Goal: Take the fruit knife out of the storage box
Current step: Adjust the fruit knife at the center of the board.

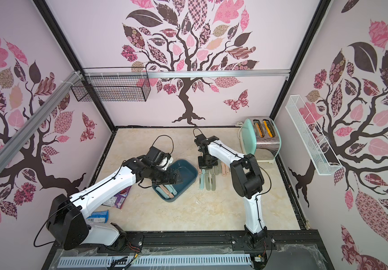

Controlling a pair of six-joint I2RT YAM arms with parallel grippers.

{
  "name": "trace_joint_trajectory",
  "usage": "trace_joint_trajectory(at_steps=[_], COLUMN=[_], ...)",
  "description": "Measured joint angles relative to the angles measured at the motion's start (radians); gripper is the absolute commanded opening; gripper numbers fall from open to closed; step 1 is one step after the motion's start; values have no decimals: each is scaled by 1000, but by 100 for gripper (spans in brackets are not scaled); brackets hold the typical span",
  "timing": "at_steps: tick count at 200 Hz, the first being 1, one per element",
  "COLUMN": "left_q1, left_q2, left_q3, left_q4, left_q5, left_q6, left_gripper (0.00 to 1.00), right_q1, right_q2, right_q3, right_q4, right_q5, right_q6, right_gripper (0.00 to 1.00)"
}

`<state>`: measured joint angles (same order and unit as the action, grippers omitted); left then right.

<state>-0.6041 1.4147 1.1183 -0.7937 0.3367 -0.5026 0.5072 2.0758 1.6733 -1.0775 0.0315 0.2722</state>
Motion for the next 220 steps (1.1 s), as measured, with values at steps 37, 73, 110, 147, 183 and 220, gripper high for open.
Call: trace_joint_trajectory(at_steps=[37,73,110,147,183,220], left_q1=[3,4,4,4,4,4], left_q2=[-14,-19,-23,-23,-23,-23], left_q3=[-8,-14,-22,-22,-23,-23], left_q4=[-9,-11,-16,-16,-16,-16], left_q5=[-4,-7,-11,-11,-11,-11], left_q6=[5,6,6,6,7,7], left_gripper=[98,98,98,98,98,98], right_q1=[0,0,0,0,0,0], right_q2=[40,41,42,42,42,42], right_q3=[0,0,0,-3,-23,-46], right_q4=[-2,0,2,6,11,17], right_q5=[-15,-34,-42,-47,-54,-61], right_q6=[-1,0,0,0,0,1], right_gripper=[0,0,0,0,0,0])
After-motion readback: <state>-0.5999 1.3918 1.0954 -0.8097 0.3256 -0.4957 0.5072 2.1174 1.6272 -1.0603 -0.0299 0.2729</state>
